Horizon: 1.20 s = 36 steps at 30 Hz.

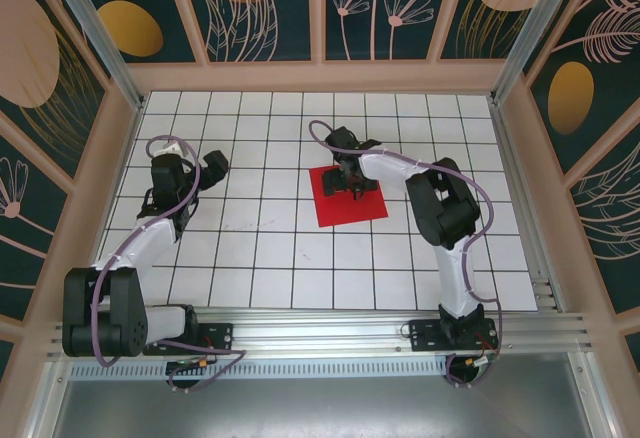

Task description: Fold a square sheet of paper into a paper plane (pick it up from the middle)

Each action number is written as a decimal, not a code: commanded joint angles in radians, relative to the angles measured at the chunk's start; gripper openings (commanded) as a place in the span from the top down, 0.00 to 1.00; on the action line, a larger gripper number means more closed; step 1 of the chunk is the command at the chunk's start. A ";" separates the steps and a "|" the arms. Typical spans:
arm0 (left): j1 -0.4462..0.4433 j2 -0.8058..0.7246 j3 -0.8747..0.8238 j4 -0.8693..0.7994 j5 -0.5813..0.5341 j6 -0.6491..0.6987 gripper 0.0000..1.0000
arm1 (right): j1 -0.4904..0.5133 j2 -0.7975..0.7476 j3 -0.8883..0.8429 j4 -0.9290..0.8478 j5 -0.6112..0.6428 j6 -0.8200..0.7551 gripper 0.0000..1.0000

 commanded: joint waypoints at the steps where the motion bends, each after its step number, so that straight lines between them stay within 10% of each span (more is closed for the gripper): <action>1: 0.007 0.013 0.017 -0.007 0.005 0.016 0.01 | 0.001 0.086 -0.074 -0.068 -0.025 0.003 0.09; 24: 0.007 0.016 0.014 -0.008 0.031 0.011 0.01 | -0.001 0.021 -0.073 -0.023 -0.077 0.054 0.40; 36: 0.004 0.050 -0.050 0.147 0.318 -0.154 0.08 | -0.024 -0.174 -0.160 0.339 -0.588 0.224 0.76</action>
